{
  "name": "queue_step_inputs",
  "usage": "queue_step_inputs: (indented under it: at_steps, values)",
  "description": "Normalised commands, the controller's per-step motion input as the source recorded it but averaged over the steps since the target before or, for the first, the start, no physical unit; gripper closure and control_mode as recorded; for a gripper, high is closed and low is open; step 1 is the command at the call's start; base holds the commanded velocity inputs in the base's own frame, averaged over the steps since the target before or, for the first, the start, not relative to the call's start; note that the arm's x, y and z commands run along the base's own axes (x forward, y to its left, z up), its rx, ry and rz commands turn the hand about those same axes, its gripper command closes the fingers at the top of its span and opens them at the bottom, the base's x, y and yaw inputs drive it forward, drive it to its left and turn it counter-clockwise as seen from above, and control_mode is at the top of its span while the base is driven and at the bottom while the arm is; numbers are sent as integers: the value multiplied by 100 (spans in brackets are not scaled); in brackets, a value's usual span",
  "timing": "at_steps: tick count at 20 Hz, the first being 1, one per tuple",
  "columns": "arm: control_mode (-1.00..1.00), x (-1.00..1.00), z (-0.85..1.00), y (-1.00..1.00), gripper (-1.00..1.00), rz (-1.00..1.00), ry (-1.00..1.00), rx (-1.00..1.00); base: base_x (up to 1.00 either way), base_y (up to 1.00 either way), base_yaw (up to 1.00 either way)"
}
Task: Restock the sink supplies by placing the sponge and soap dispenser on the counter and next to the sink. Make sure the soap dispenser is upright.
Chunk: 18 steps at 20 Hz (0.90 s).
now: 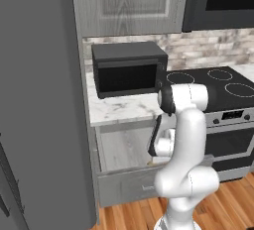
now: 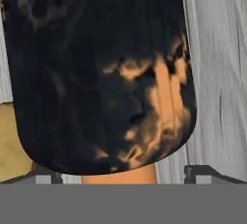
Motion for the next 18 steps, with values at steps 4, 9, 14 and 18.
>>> queue_step_inputs:
  at_steps: [4,9,14,18]
  values:
    - [-100,-3,-3,-4,100,0,-9,0,0,0,0]
    - [-100,0,17,0,100,0,-9,0,0,0,0]
    - [-100,0,59,0,100,0,-6,-1,0,0,0]
    - [-100,0,96,0,100,0,-5,-2,0,0,0]
